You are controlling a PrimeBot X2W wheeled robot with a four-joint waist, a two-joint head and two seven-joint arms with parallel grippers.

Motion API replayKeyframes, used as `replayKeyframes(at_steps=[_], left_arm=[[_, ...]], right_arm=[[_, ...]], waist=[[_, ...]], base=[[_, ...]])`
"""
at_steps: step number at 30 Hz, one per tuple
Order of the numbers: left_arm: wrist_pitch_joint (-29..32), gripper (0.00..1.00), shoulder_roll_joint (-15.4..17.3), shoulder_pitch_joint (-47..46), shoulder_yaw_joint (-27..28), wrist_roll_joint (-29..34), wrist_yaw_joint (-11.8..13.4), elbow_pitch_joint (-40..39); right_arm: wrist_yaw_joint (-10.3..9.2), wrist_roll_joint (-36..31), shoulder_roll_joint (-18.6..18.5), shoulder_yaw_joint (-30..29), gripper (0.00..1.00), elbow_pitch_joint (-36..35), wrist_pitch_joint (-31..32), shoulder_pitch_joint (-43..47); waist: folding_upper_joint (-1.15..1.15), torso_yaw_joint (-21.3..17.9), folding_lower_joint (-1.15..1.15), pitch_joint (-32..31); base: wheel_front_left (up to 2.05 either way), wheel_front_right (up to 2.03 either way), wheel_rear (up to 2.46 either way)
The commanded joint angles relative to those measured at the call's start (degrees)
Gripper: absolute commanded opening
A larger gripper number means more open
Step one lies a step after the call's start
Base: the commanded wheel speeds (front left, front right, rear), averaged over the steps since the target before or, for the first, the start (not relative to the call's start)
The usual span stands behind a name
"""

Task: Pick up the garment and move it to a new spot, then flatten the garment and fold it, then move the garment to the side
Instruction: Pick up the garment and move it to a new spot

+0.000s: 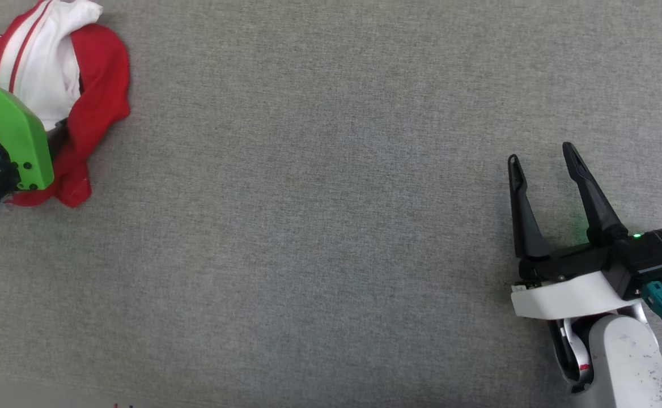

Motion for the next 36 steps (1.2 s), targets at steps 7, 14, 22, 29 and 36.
replayKeyframes(at_steps=[7, 14, 22, 29, 36], left_arm=[[-5.38, 0.00, -0.18, 2.17, -3.98, -3.52, -0.16, 0.70], [-15.60, 0.00, 1.34, 2.79, -4.27, -2.59, -0.16, 2.41], [-28.30, 0.00, 2.46, 2.46, -3.61, 1.50, 1.34, 0.35], [-31.35, 0.00, 2.17, 4.24, -4.91, 4.42, 4.67, -7.51], [-30.07, 0.00, -0.99, 7.19, -7.00, 5.92, 10.32, -18.48]], right_arm=[[-0.05, -0.39, -0.20, -0.80, 1.00, 0.67, -0.27, -1.40], [-0.05, 1.52, -0.20, -1.32, 1.00, 2.31, -0.27, -0.75], [-0.05, 4.23, -0.20, -2.36, 1.00, 4.01, -0.27, 1.75], [-0.05, 6.52, -0.20, -3.15, 1.00, 5.25, -0.27, 4.44], [-0.05, 7.71, -0.20, -4.24, 1.00, 5.41, -0.27, 6.20]], waist=[[-0.01, -0.02, 0.00, -0.83], [-0.01, 0.02, 0.00, -6.05], [-0.01, -0.63, 0.00, -14.82], [-0.01, -1.58, 0.00, -21.53], [-0.01, -4.21, 0.00, -25.39]], base=[[0.00, 0.00, 0.00], [0.00, 0.00, 0.00], [0.00, 0.00, 0.00], [0.00, 0.00, 0.00], [0.00, 0.00, 0.00]])
